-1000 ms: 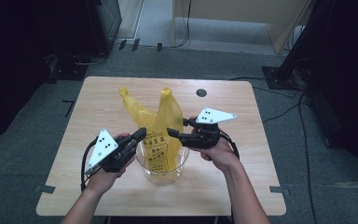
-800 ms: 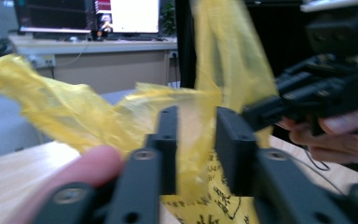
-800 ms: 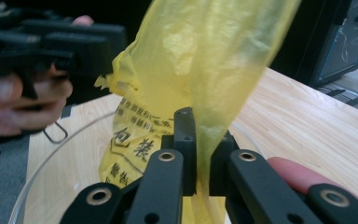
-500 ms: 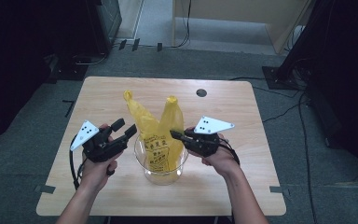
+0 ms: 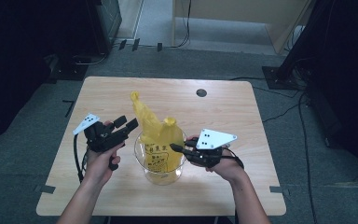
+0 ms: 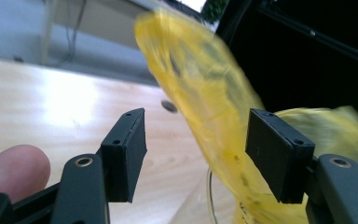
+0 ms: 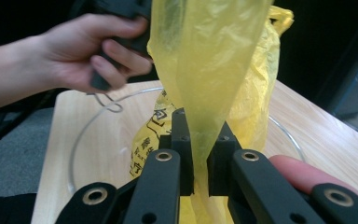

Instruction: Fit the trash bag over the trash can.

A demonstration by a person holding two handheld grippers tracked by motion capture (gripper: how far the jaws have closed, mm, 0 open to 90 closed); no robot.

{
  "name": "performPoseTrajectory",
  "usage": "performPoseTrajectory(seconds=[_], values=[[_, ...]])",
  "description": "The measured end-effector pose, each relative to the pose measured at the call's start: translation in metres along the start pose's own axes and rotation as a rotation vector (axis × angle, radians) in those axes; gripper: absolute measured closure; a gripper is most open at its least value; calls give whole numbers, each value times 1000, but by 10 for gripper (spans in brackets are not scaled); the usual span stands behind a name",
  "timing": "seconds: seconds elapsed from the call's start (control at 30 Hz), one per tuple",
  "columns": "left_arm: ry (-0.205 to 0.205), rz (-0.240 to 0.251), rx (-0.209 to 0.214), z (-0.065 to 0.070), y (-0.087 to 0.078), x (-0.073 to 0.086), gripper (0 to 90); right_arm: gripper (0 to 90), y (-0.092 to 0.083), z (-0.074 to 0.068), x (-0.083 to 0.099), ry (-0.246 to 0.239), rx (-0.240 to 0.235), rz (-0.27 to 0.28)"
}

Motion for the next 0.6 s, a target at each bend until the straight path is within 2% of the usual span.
performPoseTrajectory(seconds=[0.07, 0.17, 0.23, 0.3, 0.4, 0.5, 0.57, 0.6], values=[[-2, -24, -5, -1, 4, 6, 383, 851, -2, -4, 1, -19, -14, 8], [22, -40, 13, 6, 8, 11, 429, 851, -3, -10, 2, -46, -29, 11], [53, -22, 14, 10, 10, 10, 570, 850, -3, -12, 4, -51, -41, 9], [58, -17, 19, 15, 10, 9, 746, 824, -4, -13, 7, -52, -52, -1], [77, -22, 23, 20, 10, 9, 872, 767, -8, -17, 10, -64, -81, -4], [76, -28, 11, 21, 11, 8, 881, 751, -13, -18, 10, -70, -90, 3], [37, -31, 10, 18, 13, 8, 804, 783, -15, -16, 10, -68, -71, 7], [16, -34, 9, 15, 13, 8, 730, 815, -16, -14, 10, -64, -58, 10]])
Point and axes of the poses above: each handheld gripper's, and its own axes: y roughly forward along the jaws, x roughly out of its underside, z roughly to its right, the point moved 10 cm from there along y, roughly forward along the jaws, and after that the axes turned 8 degrees about -y, right-handed, at the moved point
